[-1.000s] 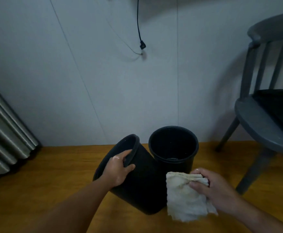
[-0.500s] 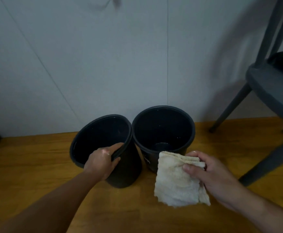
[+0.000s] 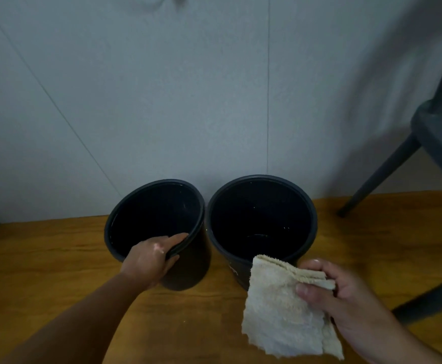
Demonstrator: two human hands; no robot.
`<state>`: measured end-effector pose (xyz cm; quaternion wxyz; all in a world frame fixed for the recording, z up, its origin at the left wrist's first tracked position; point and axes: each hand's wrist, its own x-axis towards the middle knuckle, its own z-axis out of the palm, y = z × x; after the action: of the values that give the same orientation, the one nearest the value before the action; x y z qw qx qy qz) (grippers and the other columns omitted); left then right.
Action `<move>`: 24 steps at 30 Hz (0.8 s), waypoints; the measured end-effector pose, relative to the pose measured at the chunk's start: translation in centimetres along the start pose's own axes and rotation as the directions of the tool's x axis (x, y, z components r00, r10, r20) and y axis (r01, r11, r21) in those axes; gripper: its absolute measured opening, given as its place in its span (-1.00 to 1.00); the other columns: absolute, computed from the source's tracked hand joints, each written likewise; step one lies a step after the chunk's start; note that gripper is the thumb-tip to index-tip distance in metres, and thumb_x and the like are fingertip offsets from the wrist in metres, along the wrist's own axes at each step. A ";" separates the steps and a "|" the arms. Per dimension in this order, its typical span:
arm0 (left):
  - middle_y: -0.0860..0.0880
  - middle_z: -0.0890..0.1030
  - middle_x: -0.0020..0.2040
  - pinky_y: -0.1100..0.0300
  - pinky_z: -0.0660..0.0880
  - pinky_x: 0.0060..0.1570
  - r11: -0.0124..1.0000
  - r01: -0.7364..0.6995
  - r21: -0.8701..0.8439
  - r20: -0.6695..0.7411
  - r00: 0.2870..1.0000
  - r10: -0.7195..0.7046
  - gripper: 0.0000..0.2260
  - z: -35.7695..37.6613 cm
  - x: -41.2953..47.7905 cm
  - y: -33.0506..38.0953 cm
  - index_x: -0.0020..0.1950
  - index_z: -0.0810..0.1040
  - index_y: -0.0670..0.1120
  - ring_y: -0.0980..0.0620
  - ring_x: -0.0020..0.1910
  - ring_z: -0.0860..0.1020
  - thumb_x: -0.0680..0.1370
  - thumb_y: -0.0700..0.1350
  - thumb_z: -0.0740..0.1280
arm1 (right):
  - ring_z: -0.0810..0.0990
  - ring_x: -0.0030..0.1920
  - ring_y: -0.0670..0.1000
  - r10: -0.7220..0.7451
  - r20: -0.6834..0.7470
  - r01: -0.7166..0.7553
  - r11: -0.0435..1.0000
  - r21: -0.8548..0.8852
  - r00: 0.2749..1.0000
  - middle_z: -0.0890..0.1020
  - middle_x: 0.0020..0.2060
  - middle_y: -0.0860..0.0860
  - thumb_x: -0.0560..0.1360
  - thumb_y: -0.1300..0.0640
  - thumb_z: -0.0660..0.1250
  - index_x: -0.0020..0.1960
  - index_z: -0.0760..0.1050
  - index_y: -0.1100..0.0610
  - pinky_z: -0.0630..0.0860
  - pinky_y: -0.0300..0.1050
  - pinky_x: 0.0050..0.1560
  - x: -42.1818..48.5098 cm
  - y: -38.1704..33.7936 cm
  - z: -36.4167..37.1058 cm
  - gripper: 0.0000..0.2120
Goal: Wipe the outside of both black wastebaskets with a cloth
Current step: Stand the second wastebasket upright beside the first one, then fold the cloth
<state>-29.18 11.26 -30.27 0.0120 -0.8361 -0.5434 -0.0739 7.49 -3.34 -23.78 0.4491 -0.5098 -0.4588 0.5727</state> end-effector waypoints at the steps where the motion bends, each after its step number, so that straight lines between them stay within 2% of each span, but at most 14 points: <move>1: 0.07 0.62 0.18 0.21 0.58 0.00 1.000 0.002 0.000 0.018 1.000 -0.002 -0.42 -0.1 0.0 0.0 0.54 0.24 0.21 0.12 0.06 0.60 0.56 0.05 0.36 | 0.61 -0.17 -0.02 0.006 -0.012 -0.005 1.000 0.007 1.000 0.63 -0.22 0.02 0.17 -0.18 0.58 -0.12 0.68 0.03 0.53 -0.15 -0.14 -0.2 -0.2 -0.1 -0.61; 3: 0.06 0.60 0.21 0.17 0.56 0.07 0.999 0.029 -0.031 0.057 0.998 -0.028 -0.35 -0.8 -0.2 0.3 0.57 0.18 0.22 0.09 0.11 0.58 0.54 0.08 0.39 | 0.60 -0.17 -0.04 0.010 -0.032 -0.009 1.000 0.029 0.999 0.63 -0.22 0.00 0.14 -0.23 0.61 -0.12 0.68 0.02 0.53 -0.17 -0.15 -1.0 -1.1 -0.4 -0.56; 4: 0.04 0.60 0.21 0.16 0.55 0.09 0.997 0.052 -0.051 0.068 0.996 -0.049 -0.31 -1.5 -0.5 0.6 0.58 0.16 0.21 0.08 0.12 0.58 0.53 0.08 0.41 | 0.60 -0.18 -0.05 0.015 -0.041 -0.013 0.999 0.037 0.999 0.63 -0.22 -0.01 0.17 -0.20 0.62 -0.13 0.67 0.02 0.53 -0.19 -0.16 -1.4 -1.8 -0.4 -0.60; 6: 0.02 0.61 0.13 0.16 0.55 0.06 0.991 0.097 -0.088 0.065 0.994 -0.091 -0.29 -3.7 -1.0 1.7 0.59 0.17 0.19 0.09 0.06 0.57 0.52 0.06 0.44 | 0.60 -0.21 -0.07 0.040 -0.048 -0.035 0.995 0.090 0.998 0.63 -0.25 -0.01 0.33 -0.01 0.65 -0.15 0.67 0.03 0.53 -0.24 -0.21 -2.7 -4.0 -0.5 -0.78; 8: 0.04 0.62 0.00 0.15 0.59 -0.01 0.981 0.106 -0.165 0.032 0.994 -0.102 -0.33 -6.5 -1.1 3.6 0.57 0.26 0.12 0.12 -0.05 0.57 0.52 0.01 0.46 | 0.62 -0.23 -0.07 0.071 -0.058 -0.062 0.987 0.148 0.996 0.64 -0.26 0.00 0.38 0.16 0.53 -0.14 0.67 0.07 0.53 -0.24 -0.24 -4.1 -6.8 -0.8 -0.92; 10: 0.11 0.63 -0.10 0.12 0.62 -0.03 0.926 0.142 -0.350 0.042 0.990 -0.136 -0.43 -10.4 -0.7 7.0 0.51 0.37 0.06 0.15 -0.12 0.60 0.53 -0.05 0.46 | 0.62 -0.22 -0.07 0.094 -0.065 -0.082 0.983 0.164 0.993 0.65 -0.25 -0.01 0.37 0.18 0.47 -0.12 0.67 0.07 0.54 -0.22 -0.23 -5.8 -10.2 -1.5 -0.91; 11: 0.10 0.65 -0.14 0.12 0.63 0.01 0.848 0.197 -0.492 0.087 0.980 -0.177 -0.51 -12.9 -0.5 9.5 0.46 0.43 0.05 0.15 -0.12 0.63 0.54 -0.06 0.44 | 0.61 -0.21 -0.06 0.100 -0.065 -0.088 0.982 0.166 0.993 0.65 -0.23 0.00 0.38 0.17 0.47 -0.12 0.66 0.06 0.54 -0.20 -0.22 -6.6 -12.2 -1.8 -0.91; 13: 0.05 0.71 -0.10 0.07 0.62 0.07 0.593 0.329 -0.735 0.274 0.944 -0.184 -0.64 -18.6 0.1 15.4 0.35 0.53 0.07 0.12 -0.04 0.66 0.56 0.01 0.40 | 0.61 -0.17 -0.03 0.113 -0.078 -0.099 0.983 0.158 0.991 0.65 -0.21 0.01 0.42 0.12 0.51 -0.11 0.66 0.02 0.55 -0.16 -0.17 -8.4 -16.4 -2.8 -0.94; 15: -0.01 0.72 0.03 0.01 0.61 0.10 0.329 0.428 -0.842 0.431 0.900 -0.067 -0.70 -24.5 0.6 21.5 0.29 0.58 0.06 0.01 0.08 0.67 0.58 0.08 0.36 | 0.61 -0.14 -0.02 0.131 -0.099 -0.113 0.979 0.167 0.986 0.65 -0.18 0.02 0.45 0.08 0.55 -0.10 0.67 0.00 0.55 -0.13 -0.13 -10.2 -20.9 -4.3 -0.92; 17: -0.11 0.69 0.12 -0.09 0.59 0.14 0.107 0.499 -0.860 0.507 0.859 0.070 -0.68 -29.8 1.2 26.7 0.28 0.62 0.01 -0.11 0.15 0.65 0.58 0.08 0.33 | 0.61 -0.15 -0.03 0.156 -0.110 -0.134 0.974 0.185 0.982 0.66 -0.19 0.01 0.44 0.10 0.56 -0.11 0.68 -0.01 0.55 -0.14 -0.14 -11.7 -25.4 -6.1 -0.92; 18: -0.12 0.68 0.15 -0.13 0.58 0.16 0.056 0.525 -0.849 0.528 0.842 0.109 -0.67 -32.1 1.7 29.0 0.27 0.62 0.00 -0.13 0.17 0.64 0.56 0.07 0.34 | 0.63 -0.16 -0.03 0.171 -0.111 -0.147 0.969 0.197 0.979 0.67 -0.20 0.01 0.44 0.12 0.55 -0.11 0.68 -0.01 0.56 -0.16 -0.15 -12.4 -27.6 -7.1 -0.92; 22: -0.11 0.71 0.10 -0.17 0.58 0.16 0.023 0.575 -0.818 0.573 0.812 0.114 -0.64 -38.3 4.3 36.2 0.20 0.66 -0.06 -0.12 0.13 0.66 0.44 0.01 0.49 | 0.68 -0.14 -0.02 0.214 -0.126 -0.190 0.966 0.177 0.969 0.71 -0.17 0.04 0.40 0.12 0.47 -0.07 0.69 -0.01 0.59 -0.15 -0.14 -14.1 -34.9 -11.8 -0.88; 24: -0.14 0.72 0.06 -0.14 0.61 0.10 -0.021 0.592 -0.805 0.587 0.802 0.111 -0.71 -39.4 5.8 39.1 0.17 0.65 -0.11 -0.14 0.08 0.68 0.48 -0.08 0.51 | 0.70 -0.12 0.02 0.230 -0.160 -0.206 0.966 0.153 0.960 0.72 -0.14 0.06 0.42 0.11 0.47 -0.08 0.69 0.01 0.58 -0.12 -0.14 -14.4 -36.8 -14.3 -0.91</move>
<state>4.33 -3.42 11.84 -0.7213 -0.4715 -0.4606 -0.2125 24.52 -10.06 13.98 0.4554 -0.5744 -0.3181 0.6012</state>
